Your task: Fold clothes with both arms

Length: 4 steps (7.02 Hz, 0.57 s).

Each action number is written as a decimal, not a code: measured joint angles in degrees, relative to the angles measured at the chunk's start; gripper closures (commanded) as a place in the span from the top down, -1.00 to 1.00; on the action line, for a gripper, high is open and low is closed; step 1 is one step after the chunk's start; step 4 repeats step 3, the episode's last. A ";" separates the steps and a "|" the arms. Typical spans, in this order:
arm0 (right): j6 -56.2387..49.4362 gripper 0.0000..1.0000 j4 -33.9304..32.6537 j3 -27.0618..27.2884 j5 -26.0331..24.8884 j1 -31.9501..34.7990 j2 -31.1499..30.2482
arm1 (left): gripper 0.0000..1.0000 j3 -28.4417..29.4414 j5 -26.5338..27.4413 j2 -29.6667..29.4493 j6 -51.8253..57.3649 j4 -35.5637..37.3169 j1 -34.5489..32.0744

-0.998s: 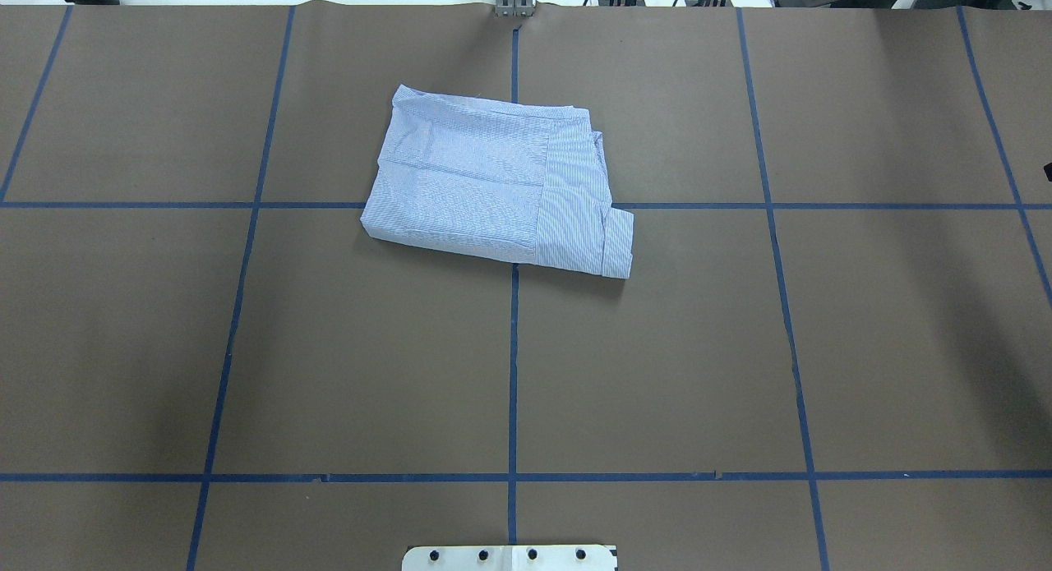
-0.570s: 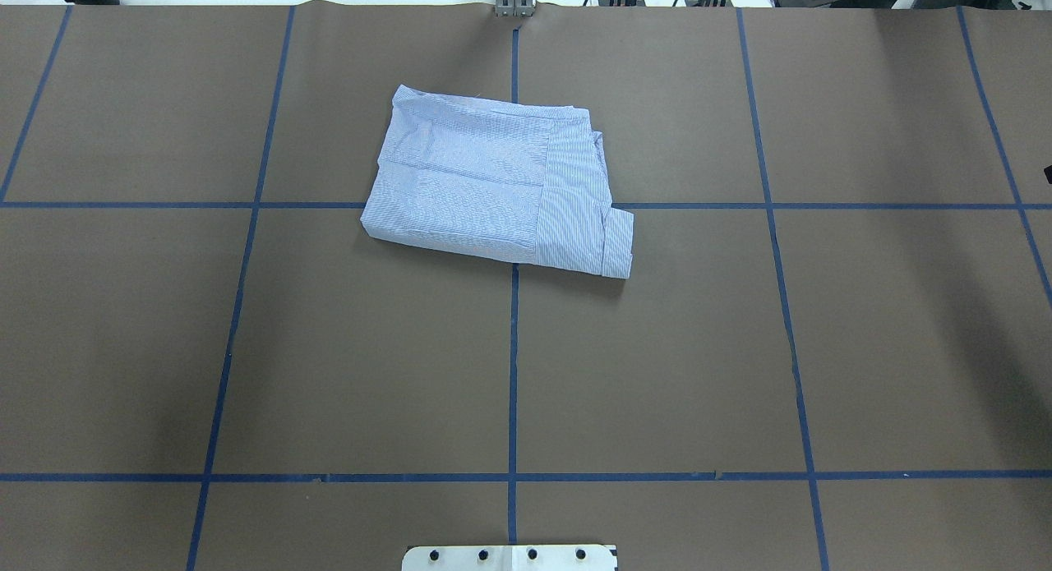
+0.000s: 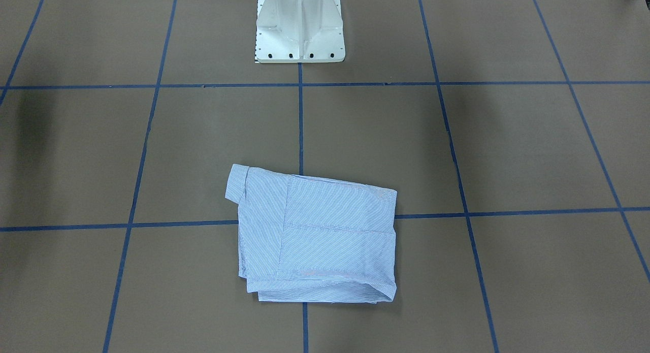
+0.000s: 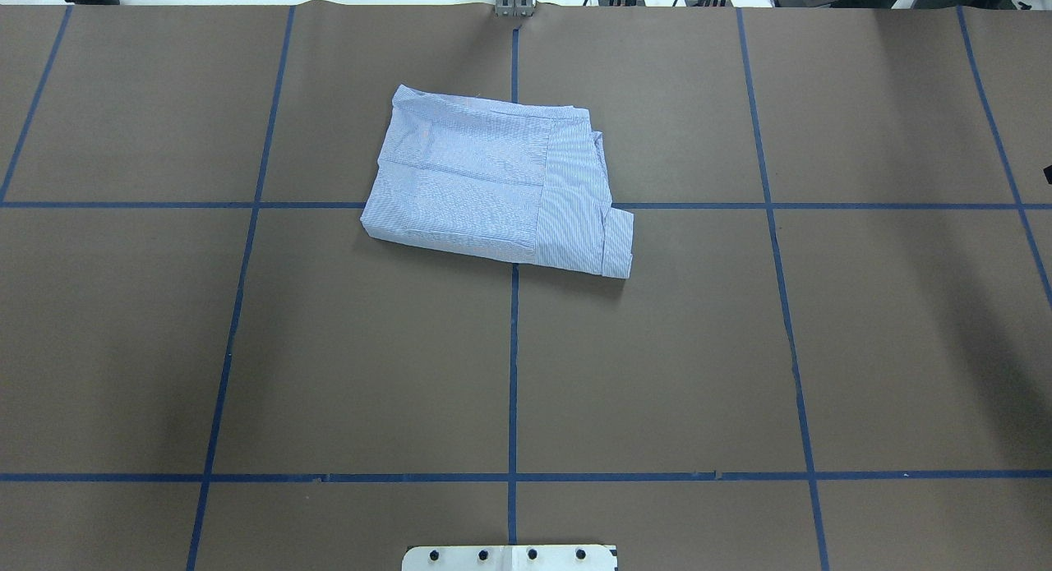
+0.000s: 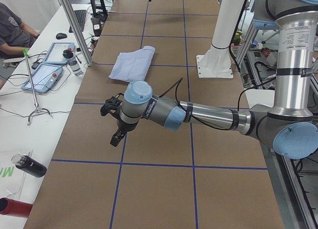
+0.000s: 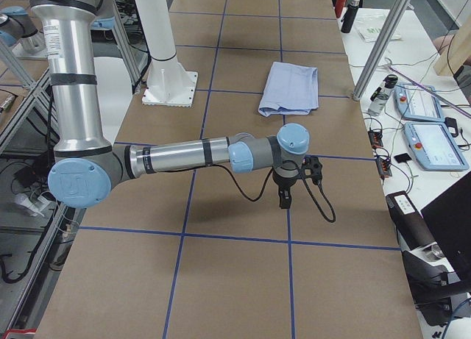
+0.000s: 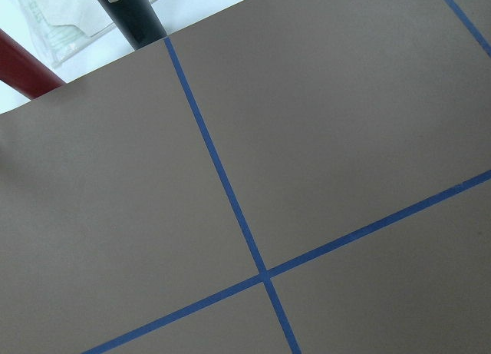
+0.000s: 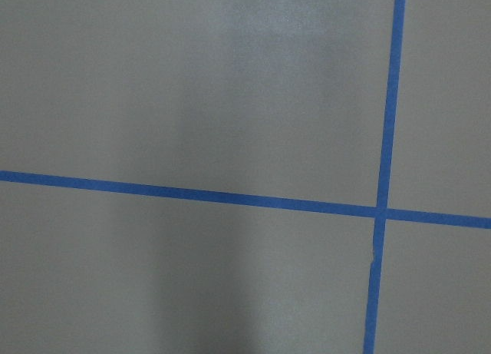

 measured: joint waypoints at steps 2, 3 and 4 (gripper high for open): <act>0.10 1.00 0.15 -1.21 -0.11 -0.08 0.45 | 0.99 -0.14 -0.09 -0.01 0.00 -0.06 0.00; 0.12 1.00 0.17 -1.75 -0.12 -0.10 0.89 | 0.99 -0.19 -0.10 -0.05 0.00 -0.17 0.00; 0.12 1.00 0.17 -1.75 -0.12 -0.10 0.89 | 0.99 -0.19 -0.10 -0.05 0.00 -0.17 0.00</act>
